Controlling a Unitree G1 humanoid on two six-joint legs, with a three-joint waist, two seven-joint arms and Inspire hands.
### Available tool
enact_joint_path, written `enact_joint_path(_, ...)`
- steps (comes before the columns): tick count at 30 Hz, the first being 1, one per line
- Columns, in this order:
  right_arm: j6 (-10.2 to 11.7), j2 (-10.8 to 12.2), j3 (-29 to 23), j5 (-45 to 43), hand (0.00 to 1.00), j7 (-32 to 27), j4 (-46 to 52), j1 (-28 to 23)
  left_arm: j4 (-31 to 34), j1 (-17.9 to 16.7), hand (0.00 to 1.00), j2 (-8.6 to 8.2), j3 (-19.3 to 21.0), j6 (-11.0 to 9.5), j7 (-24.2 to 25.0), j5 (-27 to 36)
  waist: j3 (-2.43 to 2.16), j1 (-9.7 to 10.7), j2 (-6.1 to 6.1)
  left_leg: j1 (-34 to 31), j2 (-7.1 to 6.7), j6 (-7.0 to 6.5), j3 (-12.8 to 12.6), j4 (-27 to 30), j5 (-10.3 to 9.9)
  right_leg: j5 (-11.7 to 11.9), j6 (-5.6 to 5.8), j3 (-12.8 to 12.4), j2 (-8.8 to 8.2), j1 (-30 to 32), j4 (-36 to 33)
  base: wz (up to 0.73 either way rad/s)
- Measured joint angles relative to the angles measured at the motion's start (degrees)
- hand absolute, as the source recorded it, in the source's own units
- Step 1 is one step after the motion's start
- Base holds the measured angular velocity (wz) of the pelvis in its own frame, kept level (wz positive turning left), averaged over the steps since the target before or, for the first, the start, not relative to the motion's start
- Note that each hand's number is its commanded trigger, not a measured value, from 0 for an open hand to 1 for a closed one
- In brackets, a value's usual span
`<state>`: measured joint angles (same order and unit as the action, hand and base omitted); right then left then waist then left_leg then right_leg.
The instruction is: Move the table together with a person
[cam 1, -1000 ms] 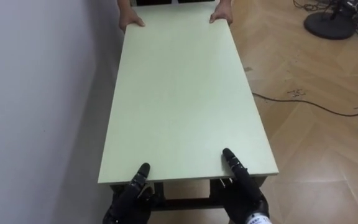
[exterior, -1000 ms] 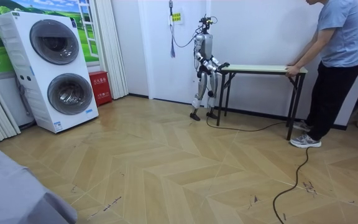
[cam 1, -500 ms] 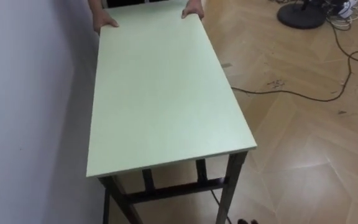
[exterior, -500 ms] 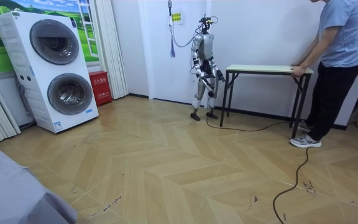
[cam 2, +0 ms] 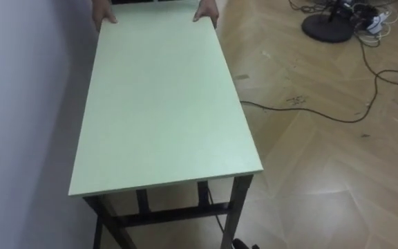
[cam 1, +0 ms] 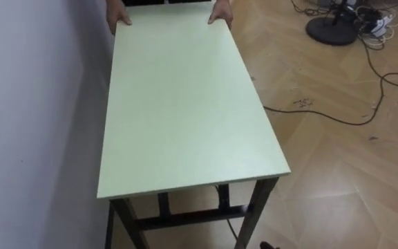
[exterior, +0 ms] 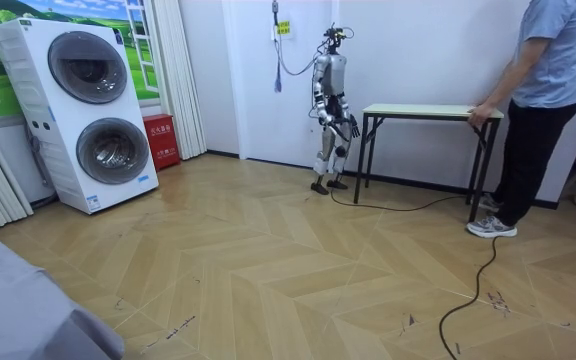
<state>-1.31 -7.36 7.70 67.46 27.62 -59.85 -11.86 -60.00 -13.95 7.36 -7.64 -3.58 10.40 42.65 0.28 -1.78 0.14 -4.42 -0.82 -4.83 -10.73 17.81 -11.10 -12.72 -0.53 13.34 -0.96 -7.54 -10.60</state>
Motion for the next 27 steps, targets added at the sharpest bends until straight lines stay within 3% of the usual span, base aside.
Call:
enact_joint_path(2, 0.03, -0.10, 0.07, 0.35, 0.00, 0.00, -0.16, -0.48, -0.02, -0.21, 0.00, 0.01, 0.04, 0.36, -0.22, -0.74, -0.10, 0.07, -0.28, 0.49, -0.54, 0.13, 0.04, -1.54, 0.80, 0.16, -0.07, 1.14, -0.41, -0.50, 1.03, 0.10)
enact_joint_path(5, 0.23, -0.72, -0.14, 0.46, 0.00, 0.02, -0.28, -0.85, -0.30, -0.43, 0.00, 0.10, 0.39, 0.73, -0.48, -1.66, 0.29, 0.14, 0.22, 1.94, -0.78, 0.26, 0.10, -2.74, 0.84, 0.16, -0.07, 0.97, -0.58, -1.43, 1.06, 0.01)
enact_joint_path(8, 0.42, -1.22, -0.15, -0.11, 0.00, -0.14, -0.84, -0.77, -0.35, -0.42, 0.00, 0.34, 1.48, 0.74, -1.40, -3.26, 0.22, 0.18, 0.32, 2.11, -0.90, 0.30, 0.11, -3.40, 0.85, 0.15, -0.06, 0.92, -0.51, -1.54, 1.01, 0.00)
enact_joint_path(12, 0.02, -1.40, -1.92, -2.68, 0.00, -1.51, -2.91, -0.74, -0.35, -1.46, 0.00, 0.27, 3.52, 1.15, -2.90, -4.82, 0.10, 0.27, -0.21, 3.03, -1.09, 0.32, 0.03, -4.29, 0.89, 0.15, -0.06, 0.89, -0.56, -1.76, 1.00, 0.00)
enact_joint_path(16, -0.21, -1.34, -3.10, -8.32, 0.00, -6.04, -8.41, -0.82, -2.16, -1.06, 0.00, 0.19, 6.93, 1.26, -5.45, -8.72, 0.30, 0.13, -0.99, 3.88, -1.26, 0.31, 0.20, -4.69, 0.88, 0.15, -0.06, 1.02, -0.65, -2.41, 1.02, 0.02)
enact_joint_path(22, -2.59, -1.04, -3.55, -12.48, 0.00, -12.06, -13.19, -2.04, -4.01, -1.19, 0.00, -0.13, 9.82, 2.32, -10.29, -9.91, 0.32, 0.13, -1.09, 4.13, -1.61, 0.21, 0.45, -5.20, 0.83, 0.12, 0.00, 0.65, -0.87, -2.67, 0.94, -0.01)
enact_joint_path(27, -3.95, -1.18, -4.02, -16.62, 0.00, -13.33, -13.75, -0.62, -4.43, -2.38, 0.00, -0.22, 12.09, 3.98, -14.09, -15.78, 0.37, -0.27, -1.84, 3.89, -1.83, -0.06, 0.71, -5.11, 0.95, 0.06, 0.09, 0.75, -1.01, -2.40, 0.97, 0.04)
